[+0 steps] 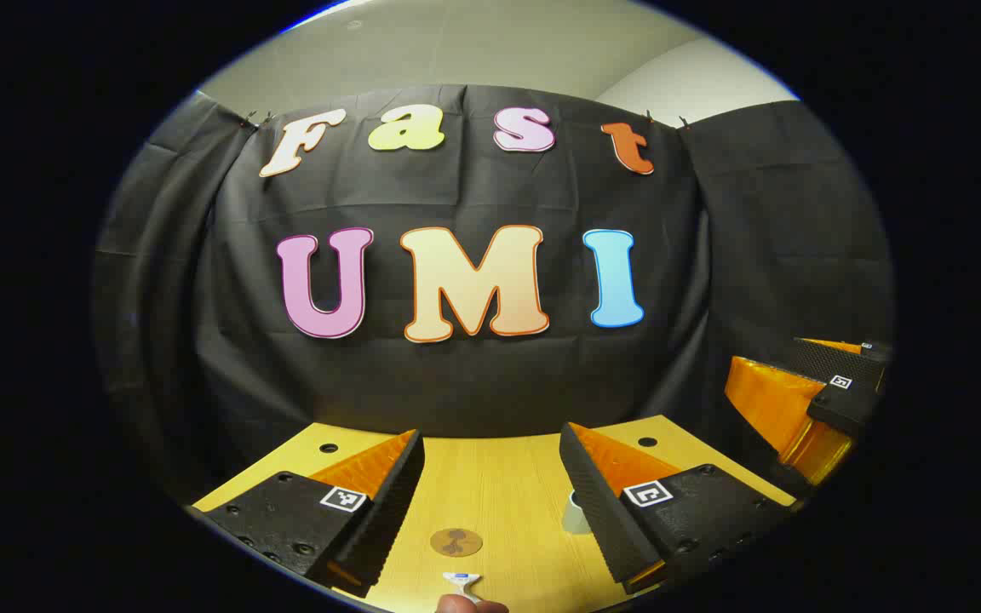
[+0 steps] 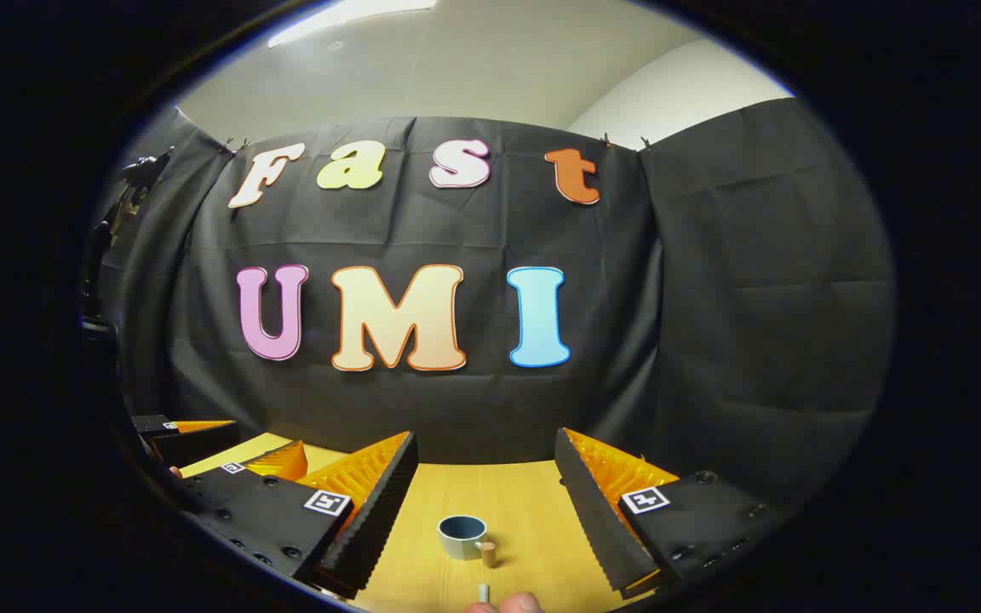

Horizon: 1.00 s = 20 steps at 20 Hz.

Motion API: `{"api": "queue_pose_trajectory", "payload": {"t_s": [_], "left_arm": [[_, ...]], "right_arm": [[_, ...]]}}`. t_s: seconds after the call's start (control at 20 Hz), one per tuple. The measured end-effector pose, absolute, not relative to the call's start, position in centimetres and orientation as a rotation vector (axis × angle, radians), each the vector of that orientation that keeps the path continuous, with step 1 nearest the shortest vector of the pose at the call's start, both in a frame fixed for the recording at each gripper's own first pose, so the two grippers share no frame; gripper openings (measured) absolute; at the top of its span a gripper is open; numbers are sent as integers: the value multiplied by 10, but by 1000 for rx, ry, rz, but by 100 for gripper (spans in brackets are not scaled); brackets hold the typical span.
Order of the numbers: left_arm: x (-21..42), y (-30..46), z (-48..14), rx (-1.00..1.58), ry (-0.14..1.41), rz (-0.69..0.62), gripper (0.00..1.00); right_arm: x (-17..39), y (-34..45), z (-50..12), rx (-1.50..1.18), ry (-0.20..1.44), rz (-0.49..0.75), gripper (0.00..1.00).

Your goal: Put the toothbrush and toothpaste on the desktop into the cup, then pick up the cup and place it on the coaster on the desktop.

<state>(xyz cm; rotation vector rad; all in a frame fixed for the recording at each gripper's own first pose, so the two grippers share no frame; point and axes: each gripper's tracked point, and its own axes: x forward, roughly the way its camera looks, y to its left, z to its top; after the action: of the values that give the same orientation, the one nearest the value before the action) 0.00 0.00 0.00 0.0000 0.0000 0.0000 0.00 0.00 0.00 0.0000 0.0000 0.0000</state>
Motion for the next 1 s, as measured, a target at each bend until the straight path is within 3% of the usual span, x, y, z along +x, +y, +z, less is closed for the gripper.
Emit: {"api": "queue_pose_trajectory", "payload": {"t_s": [0.05, 0.45, 1.0], "left_arm": [[-1, -2, 2, 11, -2, 2, 93], [-19, 4, 10, 60, -29, 33, 93], [-38, 8, -29, 63, 39, 14, 93]], "right_arm": [[0, -3, 3, -10, -11, -4, 99], [-13, -7, -17, -21, 21, 34, 99], [-23, 19, -66, -53, 154, 110, 99]]}}
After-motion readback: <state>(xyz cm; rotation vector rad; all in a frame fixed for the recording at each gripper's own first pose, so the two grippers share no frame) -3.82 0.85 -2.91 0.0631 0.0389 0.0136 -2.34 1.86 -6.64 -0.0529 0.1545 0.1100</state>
